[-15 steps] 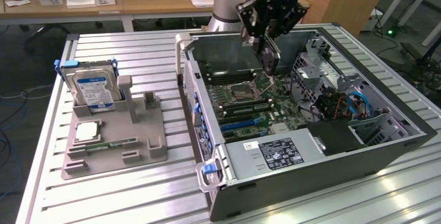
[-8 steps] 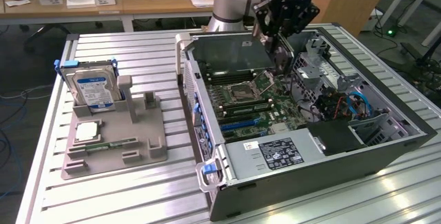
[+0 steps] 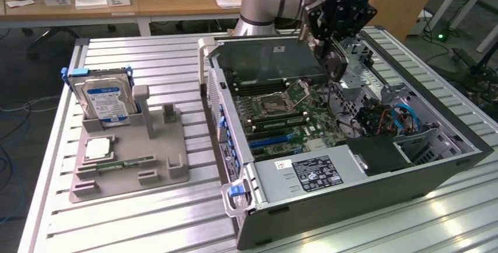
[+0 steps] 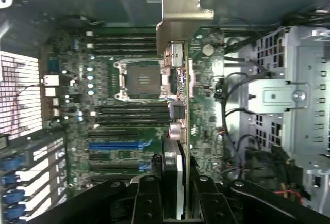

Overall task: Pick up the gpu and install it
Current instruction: 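Pick up the gpu and move the gpu toward the slot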

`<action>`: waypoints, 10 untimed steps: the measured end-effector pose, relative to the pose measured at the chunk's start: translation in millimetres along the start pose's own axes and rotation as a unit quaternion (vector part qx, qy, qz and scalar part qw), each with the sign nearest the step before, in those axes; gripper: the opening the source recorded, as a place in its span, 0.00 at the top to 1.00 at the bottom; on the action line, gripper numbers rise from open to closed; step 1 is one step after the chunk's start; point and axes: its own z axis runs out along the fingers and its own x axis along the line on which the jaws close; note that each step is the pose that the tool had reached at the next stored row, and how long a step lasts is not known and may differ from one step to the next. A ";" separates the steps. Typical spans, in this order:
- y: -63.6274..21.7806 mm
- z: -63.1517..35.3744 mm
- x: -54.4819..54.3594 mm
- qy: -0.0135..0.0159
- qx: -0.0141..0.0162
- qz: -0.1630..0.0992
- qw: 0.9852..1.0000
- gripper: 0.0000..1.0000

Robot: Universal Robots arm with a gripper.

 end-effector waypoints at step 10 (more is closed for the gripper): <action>0.5 0.2 -12.4 0.000 0.000 0.000 1.000 0.72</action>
